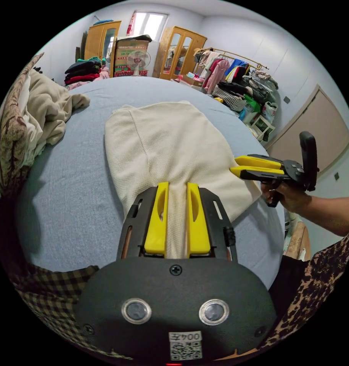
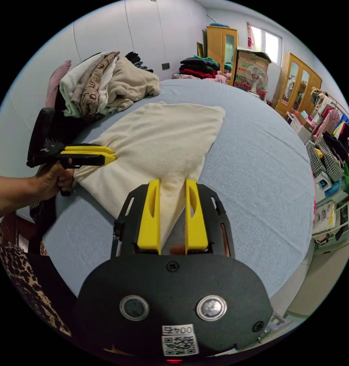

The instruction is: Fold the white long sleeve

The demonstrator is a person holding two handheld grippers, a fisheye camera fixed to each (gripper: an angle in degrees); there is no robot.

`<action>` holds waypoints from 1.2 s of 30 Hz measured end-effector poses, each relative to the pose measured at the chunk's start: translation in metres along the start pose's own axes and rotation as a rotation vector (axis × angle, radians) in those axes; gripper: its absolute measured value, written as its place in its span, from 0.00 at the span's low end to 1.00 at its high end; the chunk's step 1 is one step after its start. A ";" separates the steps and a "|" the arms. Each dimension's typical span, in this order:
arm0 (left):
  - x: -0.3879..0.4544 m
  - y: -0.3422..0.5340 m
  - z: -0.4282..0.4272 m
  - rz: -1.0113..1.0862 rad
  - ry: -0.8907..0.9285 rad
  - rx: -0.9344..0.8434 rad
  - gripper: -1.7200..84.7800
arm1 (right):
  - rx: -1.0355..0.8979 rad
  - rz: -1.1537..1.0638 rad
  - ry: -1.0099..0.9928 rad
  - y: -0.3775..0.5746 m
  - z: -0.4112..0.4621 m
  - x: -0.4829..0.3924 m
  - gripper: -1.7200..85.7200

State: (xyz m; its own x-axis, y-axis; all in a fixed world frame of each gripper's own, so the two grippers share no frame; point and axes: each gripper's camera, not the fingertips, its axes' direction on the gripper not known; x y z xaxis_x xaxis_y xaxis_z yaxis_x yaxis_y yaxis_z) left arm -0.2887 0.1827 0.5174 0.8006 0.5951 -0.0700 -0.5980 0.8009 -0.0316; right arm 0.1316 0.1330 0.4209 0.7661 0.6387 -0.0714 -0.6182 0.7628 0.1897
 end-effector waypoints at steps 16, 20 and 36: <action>-0.022 -0.019 0.001 -0.024 -0.110 0.006 0.11 | 0.011 0.027 -0.022 -0.015 0.000 0.021 0.14; -0.018 -0.021 -0.017 -0.051 -0.129 -0.016 0.11 | 0.047 0.161 -0.091 -0.016 -0.020 0.058 0.15; -0.025 0.027 -0.020 -0.041 -0.150 0.044 0.11 | -0.104 0.578 -0.734 -0.054 0.023 0.238 0.14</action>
State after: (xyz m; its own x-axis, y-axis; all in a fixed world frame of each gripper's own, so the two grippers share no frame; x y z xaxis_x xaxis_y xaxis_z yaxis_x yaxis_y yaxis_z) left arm -0.3260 0.1881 0.4980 0.8228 0.5626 0.0802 -0.5652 0.8248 0.0127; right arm 0.3515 0.2417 0.4165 0.2328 0.7246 0.6487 -0.9228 0.3752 -0.0879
